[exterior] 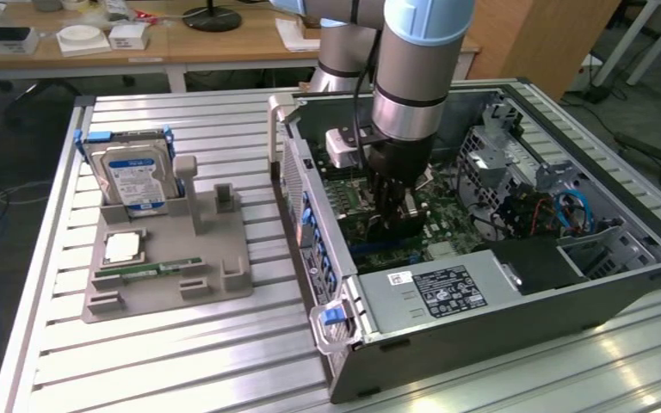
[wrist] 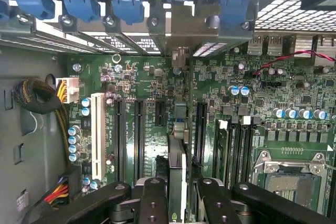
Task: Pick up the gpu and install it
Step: 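Insert the gpu into the slot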
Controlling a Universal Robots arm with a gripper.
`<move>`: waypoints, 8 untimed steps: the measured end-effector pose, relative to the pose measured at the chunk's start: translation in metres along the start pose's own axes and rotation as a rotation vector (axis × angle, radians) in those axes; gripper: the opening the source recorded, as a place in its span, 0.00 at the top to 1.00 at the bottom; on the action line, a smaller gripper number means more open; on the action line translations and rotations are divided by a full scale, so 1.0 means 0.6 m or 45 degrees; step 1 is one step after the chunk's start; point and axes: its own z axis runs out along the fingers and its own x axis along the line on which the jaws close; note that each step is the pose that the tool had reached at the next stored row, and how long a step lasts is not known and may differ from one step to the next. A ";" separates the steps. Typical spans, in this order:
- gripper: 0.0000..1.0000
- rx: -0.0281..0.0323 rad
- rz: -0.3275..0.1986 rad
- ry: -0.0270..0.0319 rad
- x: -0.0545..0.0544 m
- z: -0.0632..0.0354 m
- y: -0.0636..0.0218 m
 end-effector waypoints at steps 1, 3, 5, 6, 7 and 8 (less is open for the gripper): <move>0.74 0.0000 0.000 0.0000 0.000 0.000 0.000; 0.74 0.0003 0.000 -0.0001 0.000 0.000 0.000; 0.74 0.0007 0.000 -0.0004 0.000 -0.001 0.000; 0.74 0.0008 0.000 -0.0002 0.000 -0.001 0.000; 0.74 0.0009 0.000 -0.0001 0.000 -0.001 0.000; 0.74 0.0013 0.000 0.0000 0.000 -0.001 0.000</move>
